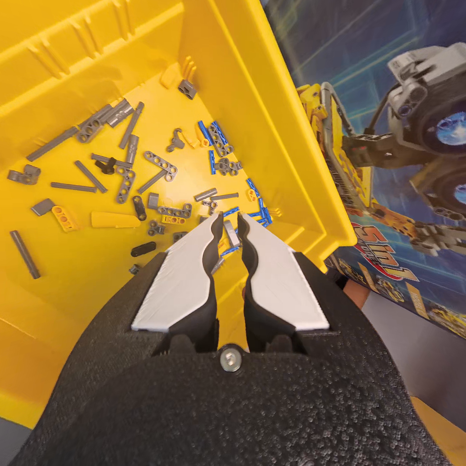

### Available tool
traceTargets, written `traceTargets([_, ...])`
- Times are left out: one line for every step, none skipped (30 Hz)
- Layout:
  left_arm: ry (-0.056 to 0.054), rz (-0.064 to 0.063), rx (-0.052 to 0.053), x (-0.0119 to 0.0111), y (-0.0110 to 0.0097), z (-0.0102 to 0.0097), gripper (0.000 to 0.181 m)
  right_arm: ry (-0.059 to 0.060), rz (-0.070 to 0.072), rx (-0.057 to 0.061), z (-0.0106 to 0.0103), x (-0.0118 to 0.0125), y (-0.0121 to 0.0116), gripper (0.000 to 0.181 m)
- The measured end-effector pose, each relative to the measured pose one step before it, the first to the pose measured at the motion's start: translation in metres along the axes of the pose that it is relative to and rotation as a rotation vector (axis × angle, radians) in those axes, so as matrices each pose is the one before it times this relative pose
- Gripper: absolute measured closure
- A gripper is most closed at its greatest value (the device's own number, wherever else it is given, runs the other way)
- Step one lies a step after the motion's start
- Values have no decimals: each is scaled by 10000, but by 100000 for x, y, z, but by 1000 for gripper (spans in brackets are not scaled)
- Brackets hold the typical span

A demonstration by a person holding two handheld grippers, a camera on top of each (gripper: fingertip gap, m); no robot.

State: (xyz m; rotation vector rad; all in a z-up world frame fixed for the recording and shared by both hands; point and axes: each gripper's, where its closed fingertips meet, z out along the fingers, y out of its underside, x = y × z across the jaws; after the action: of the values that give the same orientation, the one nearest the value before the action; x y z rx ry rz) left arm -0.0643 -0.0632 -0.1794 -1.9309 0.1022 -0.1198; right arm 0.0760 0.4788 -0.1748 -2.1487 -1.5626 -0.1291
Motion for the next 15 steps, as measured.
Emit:
traceTargets([4,-10,2,-7,-2,-1,133,122,-3,-116,113,348,280,170])
traceTargets([3,-11,3,-7,-3,-1,133,139,-57,-138,149,301,304,171])
traceTargets([1,-7,2,-13,-2,-1,133,155,-157,-174,192,254,314,170])
traceTargets([0,-5,-1,3,2,-1,133,153,-267,-178,226,173,304,171])
traceTargets([3,-5,-8,-5,4,12,133,158,-314,-150,242,126,204,172])
traceTargets([2,-5,-11,-5,21,4,133,125,-334,-87,199,8,10,173])
traceTargets([0,-6,-8,-9,13,15,133,158,-469,-157,173,-27,42,173])
traceTargets([1,-12,-7,-11,6,2,133,219,-568,-305,209,16,234,173])
traceTargets([2,-18,-8,-18,14,12,133,83,-485,-346,207,-175,240,173])
traceTargets([3,-20,-6,-15,11,14,133,-53,-389,-294,186,-349,152,173])
traceTargets([2,-20,0,-22,1,-6,133,-134,-324,-307,133,-400,174,173])
traceTargets([0,-19,6,-27,-8,-1,133,-189,-366,-256,96,-483,115,172])
traceTargets([1,-13,5,-7,-3,-9,133,-50,-359,-172,69,-244,-11,172])
traceTargets([6,-6,-2,2,3,-3,133,109,-333,-152,80,58,-68,172])
traceTargets([8,5,-9,16,5,14,133,202,-292,-235,181,244,60,172])
